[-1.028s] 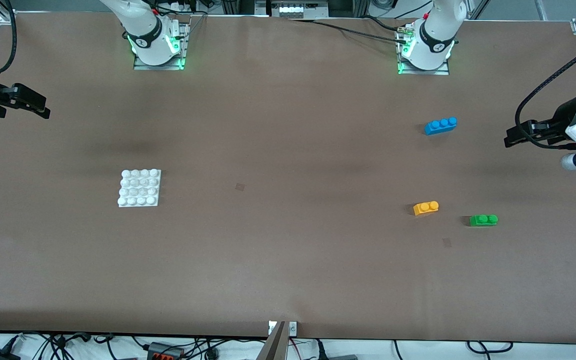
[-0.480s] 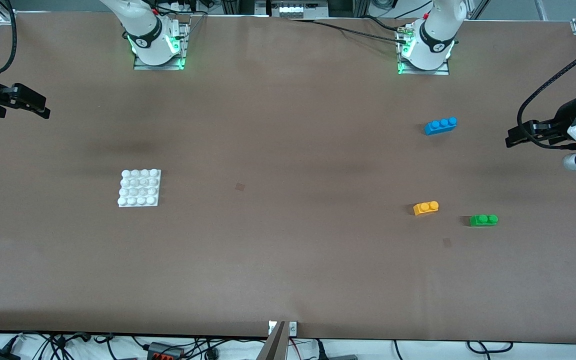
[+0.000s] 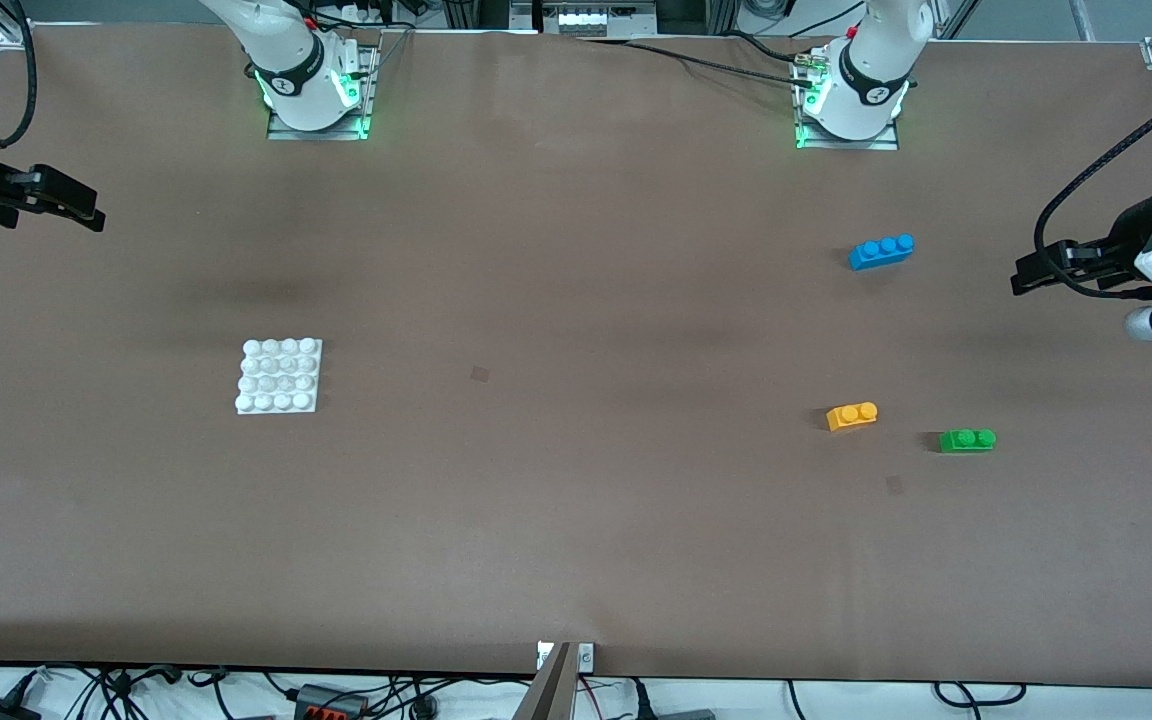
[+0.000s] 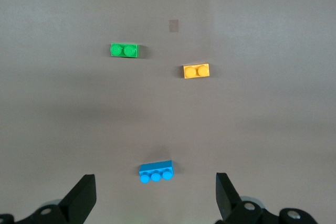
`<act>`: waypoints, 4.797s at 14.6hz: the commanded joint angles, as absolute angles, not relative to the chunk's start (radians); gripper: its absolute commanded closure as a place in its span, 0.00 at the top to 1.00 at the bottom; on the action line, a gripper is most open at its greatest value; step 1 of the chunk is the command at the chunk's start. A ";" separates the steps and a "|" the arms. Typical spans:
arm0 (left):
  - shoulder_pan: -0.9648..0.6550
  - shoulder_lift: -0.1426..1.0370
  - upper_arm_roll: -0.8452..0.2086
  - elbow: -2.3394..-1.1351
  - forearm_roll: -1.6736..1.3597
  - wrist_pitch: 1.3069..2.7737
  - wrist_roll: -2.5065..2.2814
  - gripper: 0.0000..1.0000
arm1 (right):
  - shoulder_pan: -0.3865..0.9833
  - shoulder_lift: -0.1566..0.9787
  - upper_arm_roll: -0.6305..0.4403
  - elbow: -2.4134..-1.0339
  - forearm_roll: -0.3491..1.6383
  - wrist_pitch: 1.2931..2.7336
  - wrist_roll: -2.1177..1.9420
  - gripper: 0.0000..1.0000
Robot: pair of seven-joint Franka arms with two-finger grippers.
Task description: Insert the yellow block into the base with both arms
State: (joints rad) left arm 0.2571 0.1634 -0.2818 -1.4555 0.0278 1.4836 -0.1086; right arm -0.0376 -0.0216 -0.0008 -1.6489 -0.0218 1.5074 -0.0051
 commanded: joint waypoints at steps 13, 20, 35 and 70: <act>0.262 0.169 -0.278 -1.434 0.000 1.465 -0.084 1.00 | -0.040 0.193 0.006 -2.068 0.003 2.224 -0.006 1.00; 0.262 0.169 -0.278 -1.434 0.000 1.465 -0.084 1.00 | -0.026 0.403 0.012 -2.069 0.014 2.443 -0.011 1.00; 0.259 0.169 -0.285 -1.434 0.002 1.465 -0.084 1.00 | -0.021 0.503 0.025 -2.063 0.015 2.494 -0.017 0.99; 0.246 0.166 -0.327 -1.436 0.003 1.459 -0.104 1.00 | 0.239 0.800 0.305 -1.746 0.015 2.493 0.380 0.54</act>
